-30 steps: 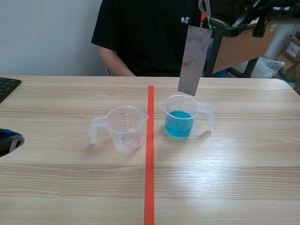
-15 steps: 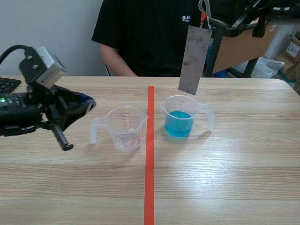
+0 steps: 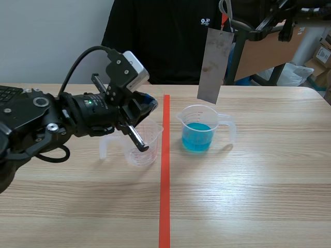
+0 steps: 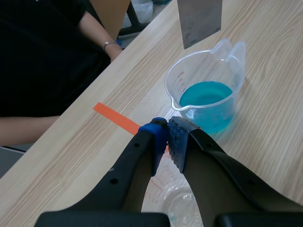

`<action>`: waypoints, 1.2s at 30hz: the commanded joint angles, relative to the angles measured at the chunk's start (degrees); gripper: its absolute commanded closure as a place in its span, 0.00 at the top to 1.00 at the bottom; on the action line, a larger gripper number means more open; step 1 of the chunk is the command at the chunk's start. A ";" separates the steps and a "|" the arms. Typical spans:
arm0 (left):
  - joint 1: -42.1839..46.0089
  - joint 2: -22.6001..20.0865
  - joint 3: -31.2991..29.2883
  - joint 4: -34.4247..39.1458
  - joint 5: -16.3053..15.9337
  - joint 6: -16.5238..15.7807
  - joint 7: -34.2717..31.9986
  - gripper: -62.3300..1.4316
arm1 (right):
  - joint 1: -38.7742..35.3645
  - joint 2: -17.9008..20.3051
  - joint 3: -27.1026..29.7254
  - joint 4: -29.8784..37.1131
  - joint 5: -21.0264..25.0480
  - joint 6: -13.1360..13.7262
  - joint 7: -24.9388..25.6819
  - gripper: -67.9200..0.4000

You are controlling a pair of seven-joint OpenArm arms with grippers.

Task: Do the redox reaction experiment.
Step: 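Raise the plate and point at it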

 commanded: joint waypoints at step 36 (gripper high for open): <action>-16.02 14.82 8.31 -20.70 -1.05 5.70 -2.36 0.10 | 1.29 0.44 0.37 1.18 1.01 0.33 0.83 0.03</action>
